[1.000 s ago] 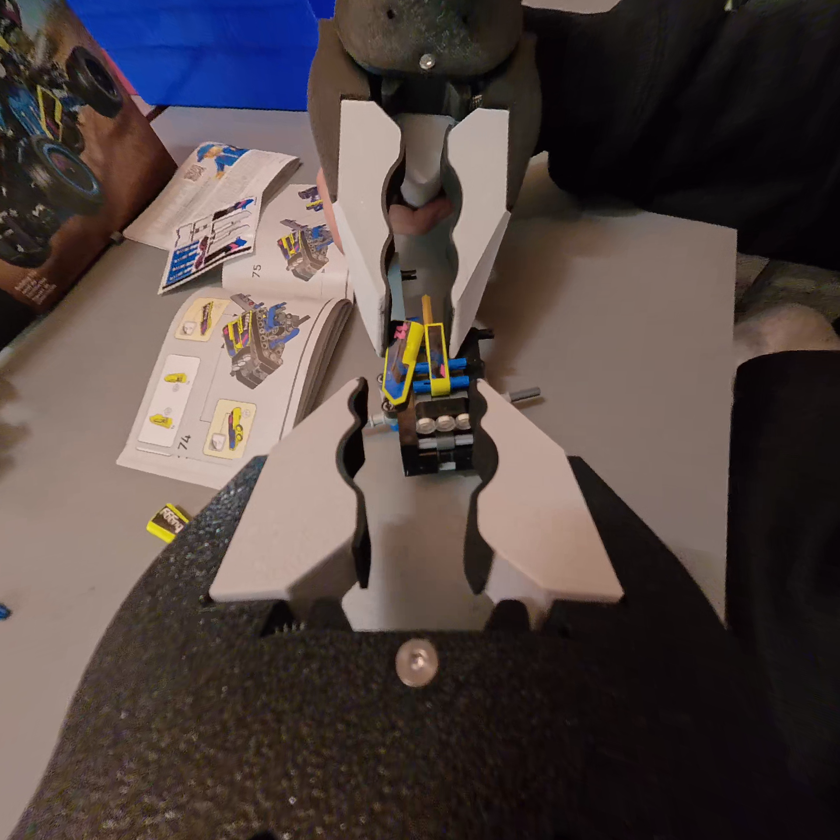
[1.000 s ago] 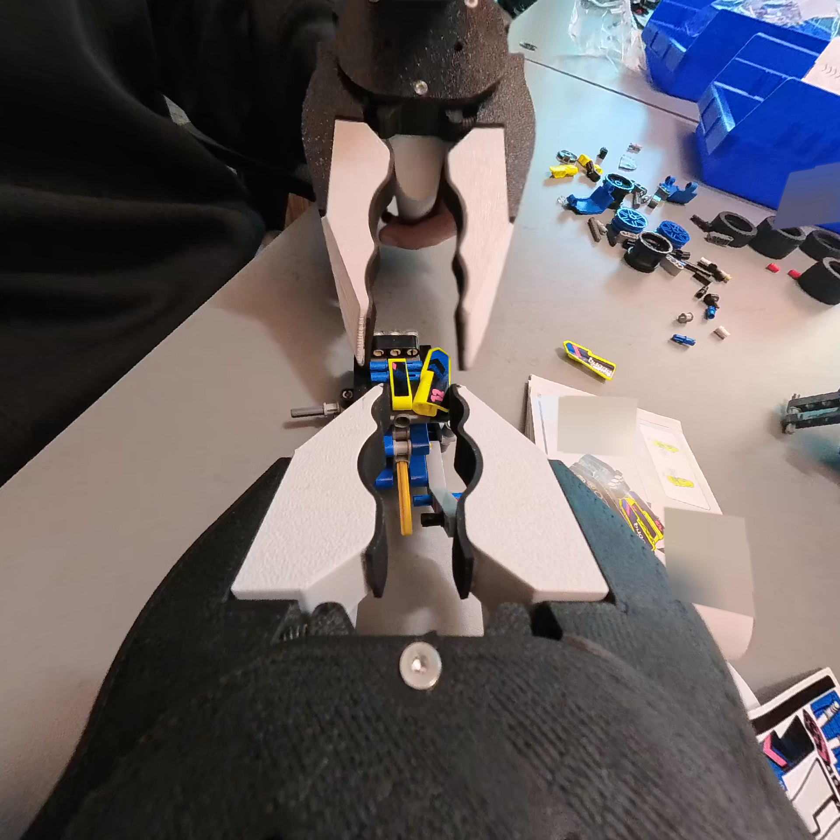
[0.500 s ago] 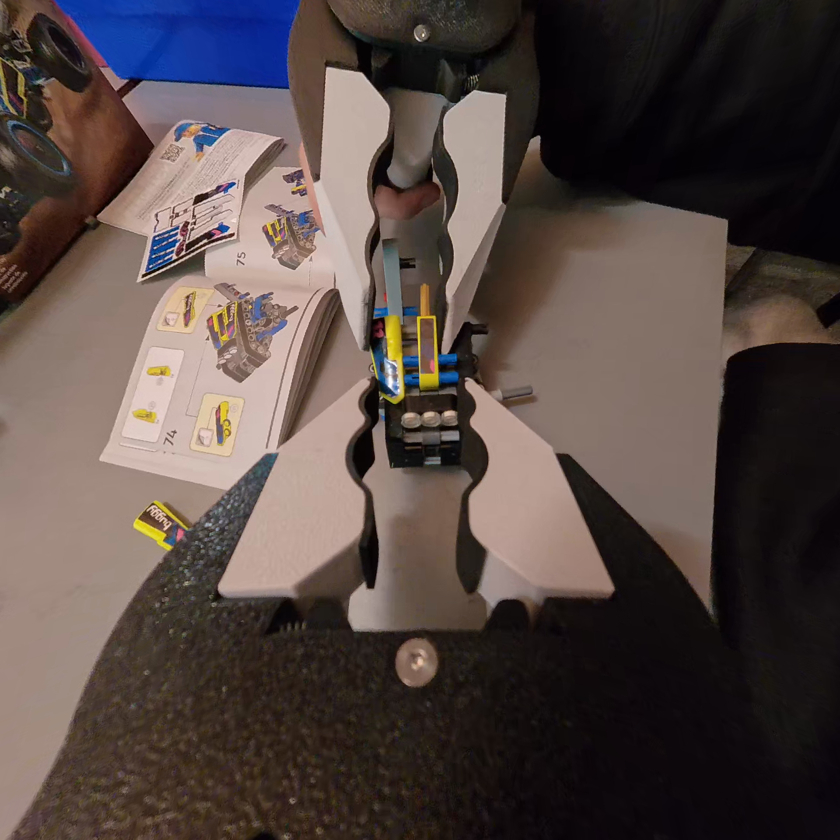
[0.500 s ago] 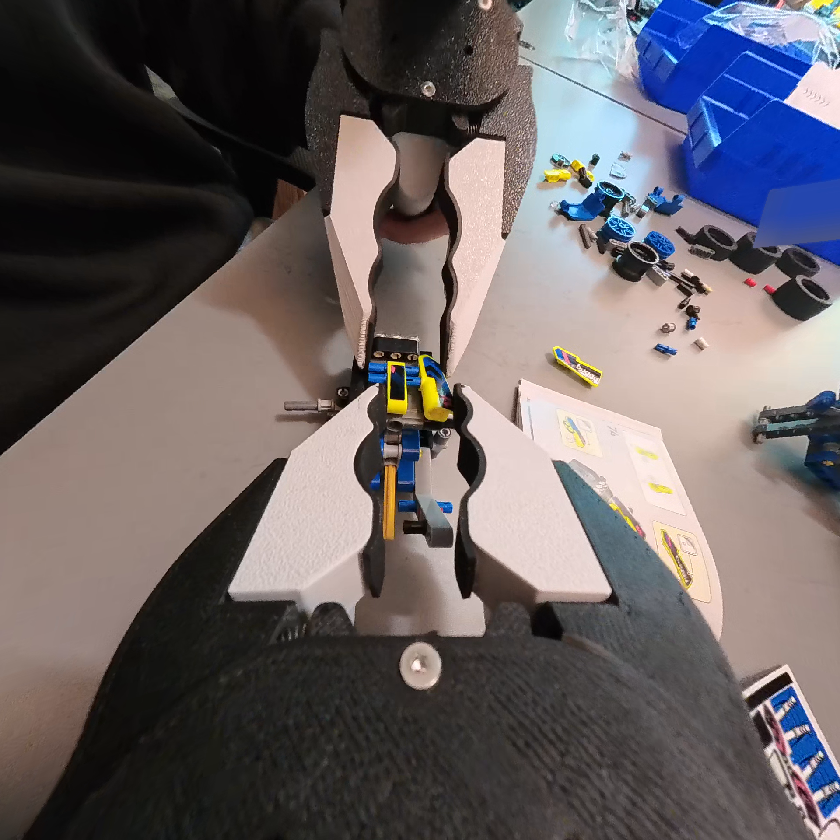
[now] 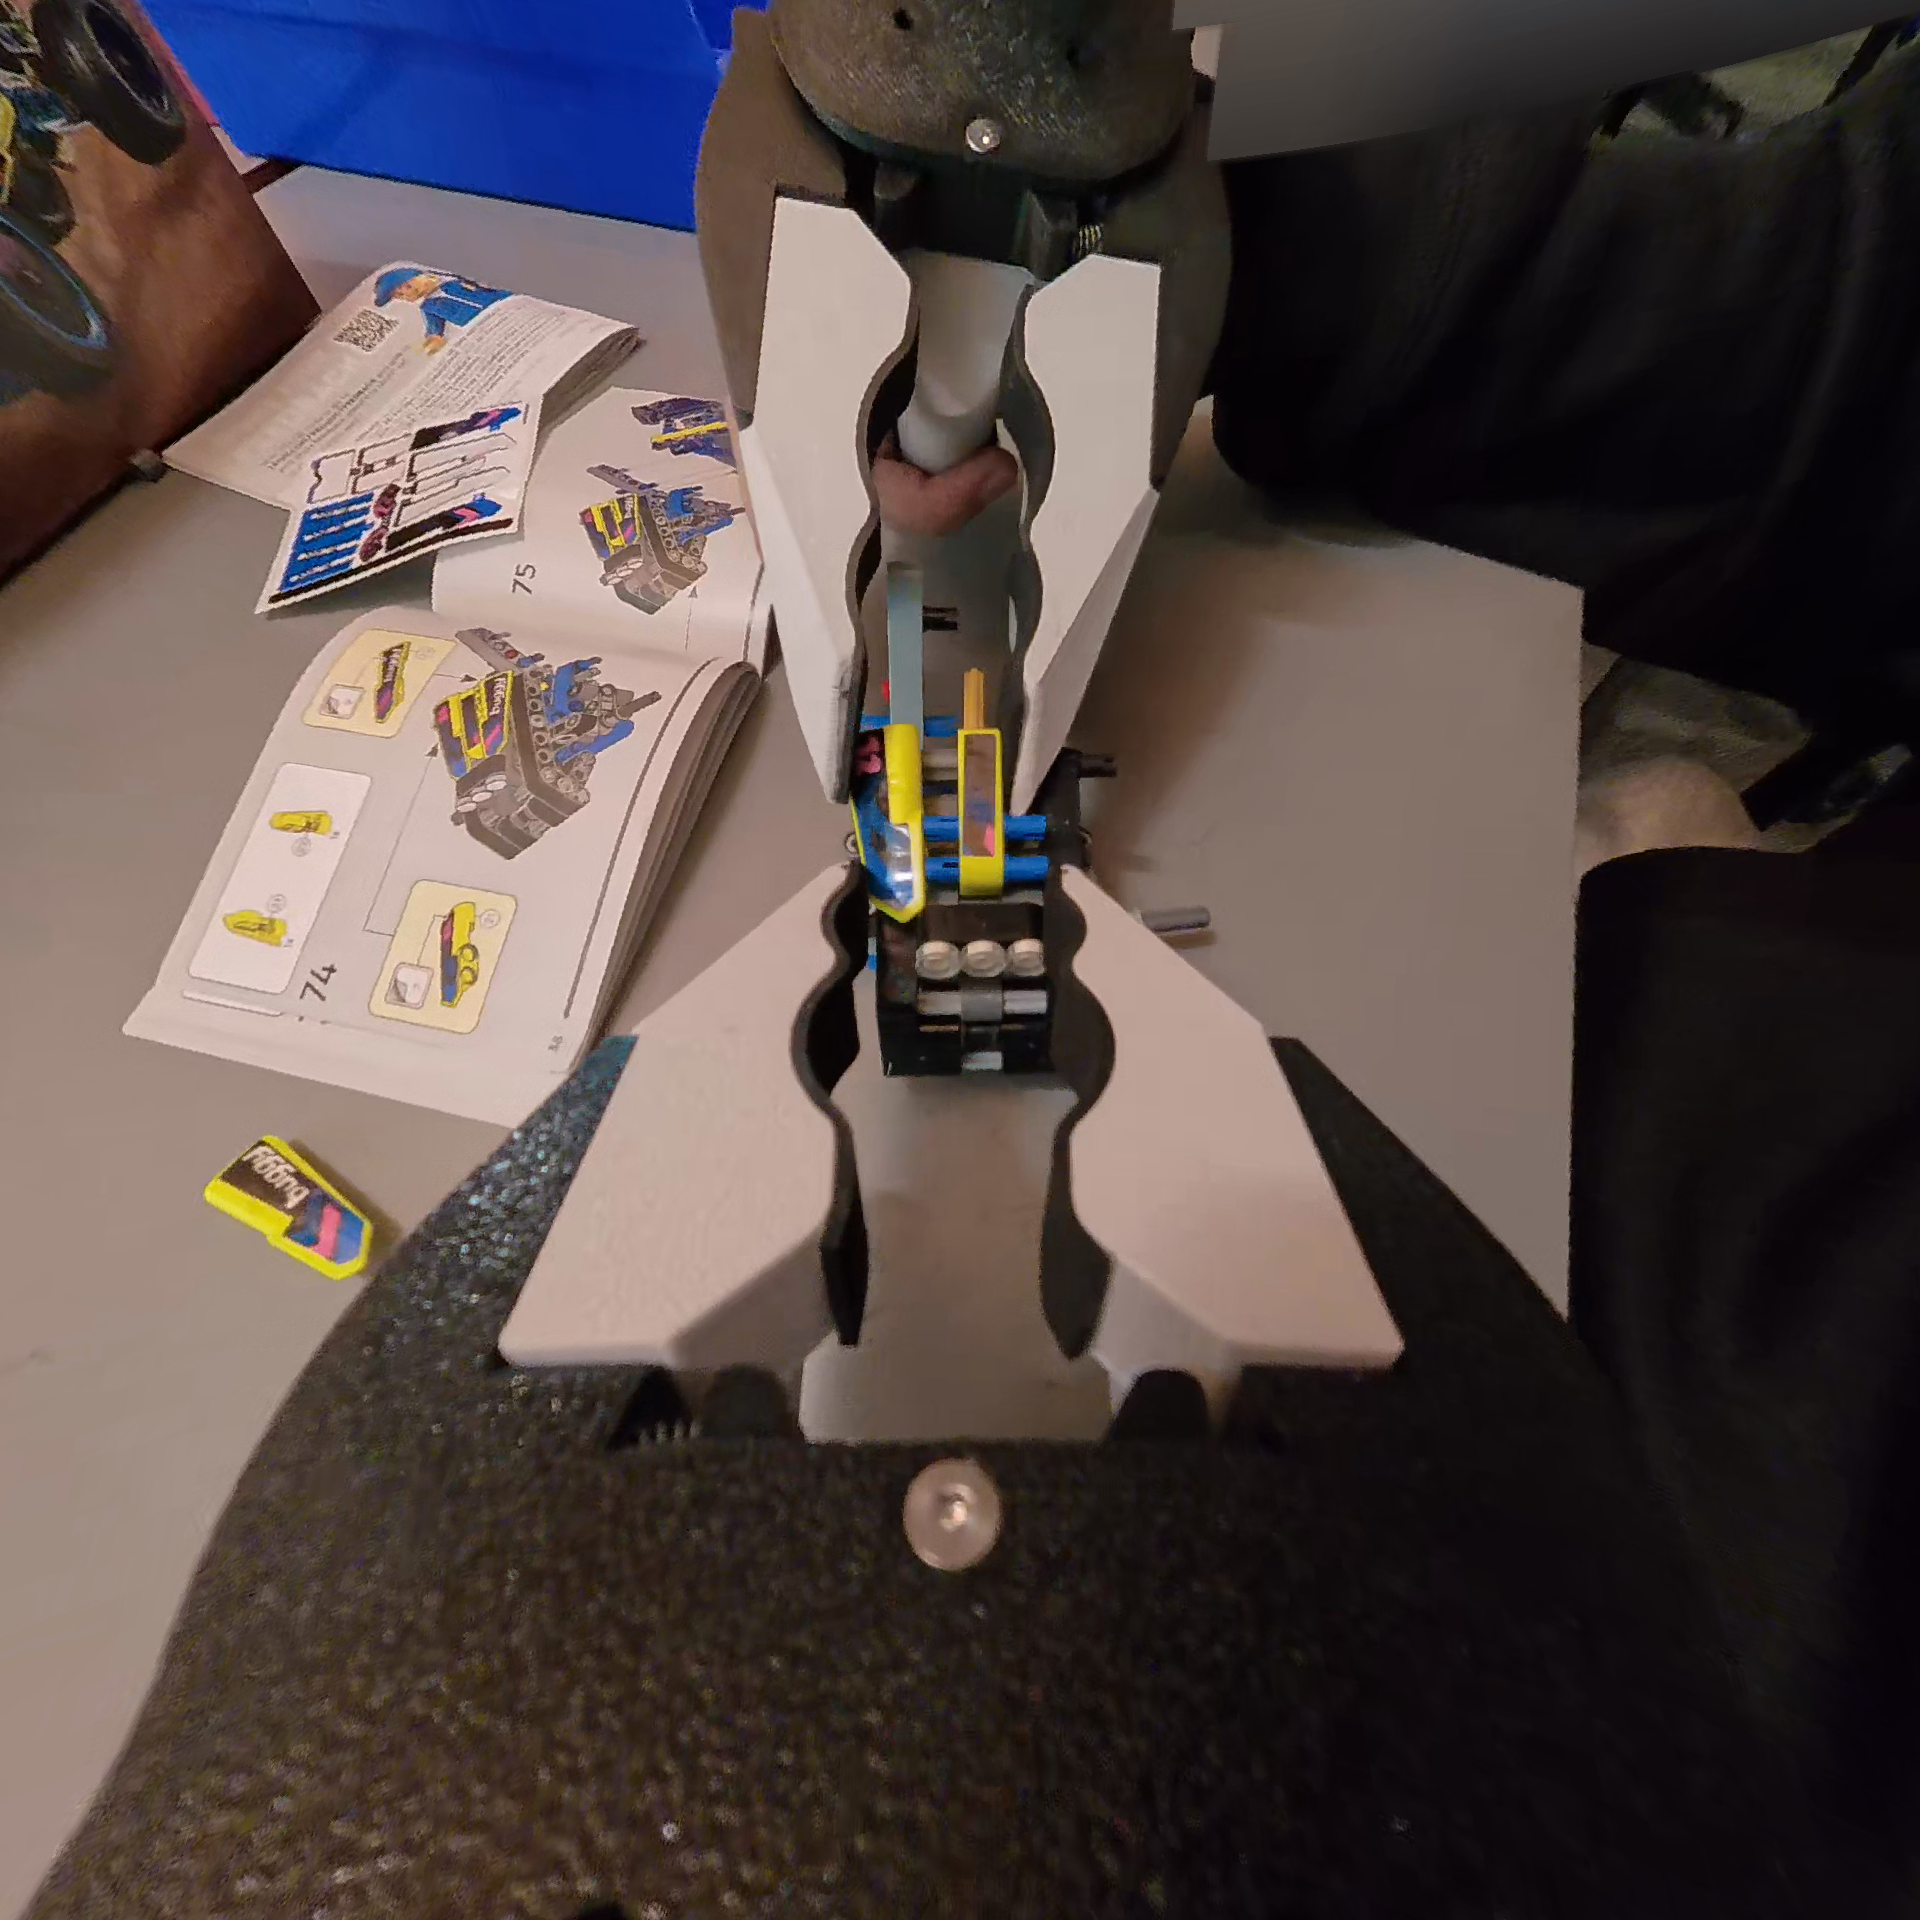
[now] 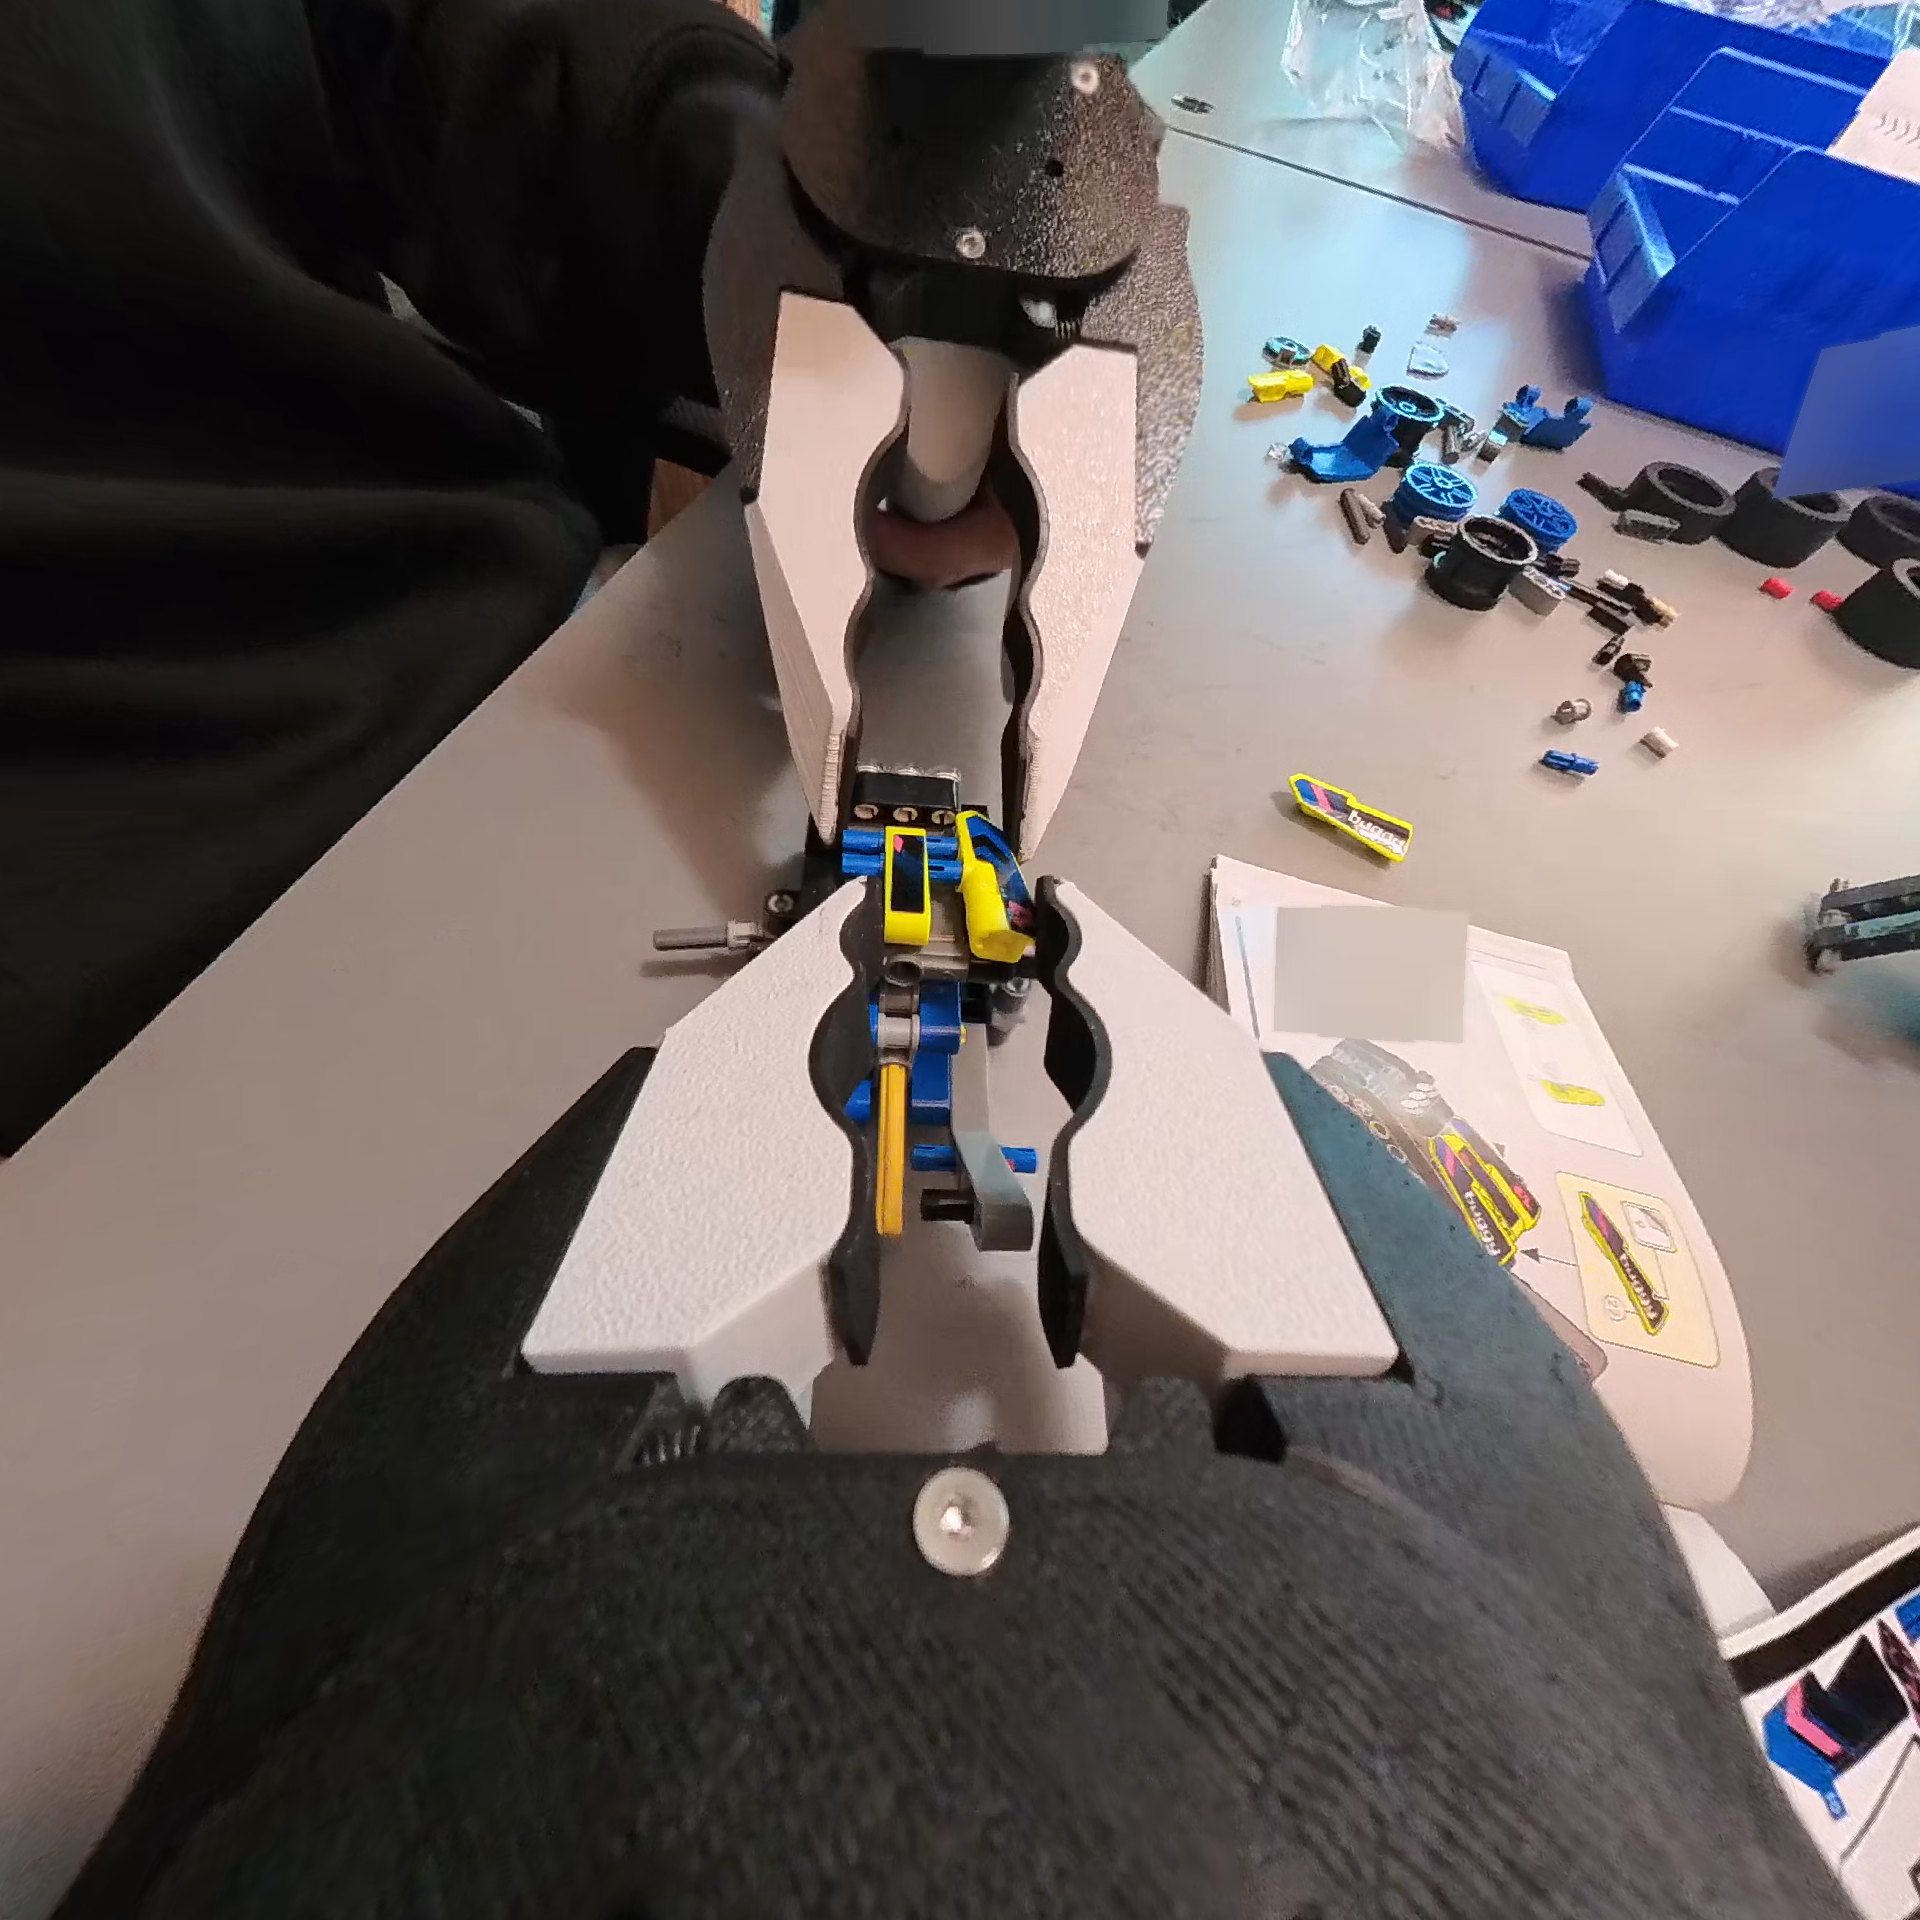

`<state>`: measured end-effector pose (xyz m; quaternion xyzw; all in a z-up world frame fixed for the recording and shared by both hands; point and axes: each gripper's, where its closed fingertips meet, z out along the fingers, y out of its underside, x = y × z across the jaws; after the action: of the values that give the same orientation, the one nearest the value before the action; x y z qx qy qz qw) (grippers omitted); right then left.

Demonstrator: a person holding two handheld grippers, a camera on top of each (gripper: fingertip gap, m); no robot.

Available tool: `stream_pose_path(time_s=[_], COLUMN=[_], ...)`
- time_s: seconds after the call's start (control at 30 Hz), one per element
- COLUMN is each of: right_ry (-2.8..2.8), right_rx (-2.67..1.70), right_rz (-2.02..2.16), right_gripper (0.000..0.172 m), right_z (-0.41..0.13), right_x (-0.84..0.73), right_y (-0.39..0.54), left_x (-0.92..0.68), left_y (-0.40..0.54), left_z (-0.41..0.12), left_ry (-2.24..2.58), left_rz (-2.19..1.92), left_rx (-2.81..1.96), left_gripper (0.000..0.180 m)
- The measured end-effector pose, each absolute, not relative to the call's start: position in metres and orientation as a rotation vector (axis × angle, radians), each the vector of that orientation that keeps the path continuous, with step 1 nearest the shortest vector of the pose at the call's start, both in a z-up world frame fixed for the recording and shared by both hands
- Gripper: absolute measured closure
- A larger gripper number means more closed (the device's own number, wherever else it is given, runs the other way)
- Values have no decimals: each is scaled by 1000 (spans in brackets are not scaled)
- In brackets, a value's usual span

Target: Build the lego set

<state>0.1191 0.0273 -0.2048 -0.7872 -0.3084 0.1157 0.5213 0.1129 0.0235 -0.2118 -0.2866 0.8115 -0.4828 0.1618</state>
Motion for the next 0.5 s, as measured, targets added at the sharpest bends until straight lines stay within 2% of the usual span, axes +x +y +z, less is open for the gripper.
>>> stream_pose_path(time_s=[0.03,0.5], right_ry=[-742,-749], right_rx=[-1890,-1870], right_rz=[283,308], right_gripper=[145,145], right_z=[-205,-205], right_x=[118,113], right_y=[27,26], left_x=[112,106], left_y=[23,23], left_z=[-211,-208], left_ry=[2312,2359], left_rz=[-1405,-1565], left_rx=[-821,-875], left_gripper=[150,150])
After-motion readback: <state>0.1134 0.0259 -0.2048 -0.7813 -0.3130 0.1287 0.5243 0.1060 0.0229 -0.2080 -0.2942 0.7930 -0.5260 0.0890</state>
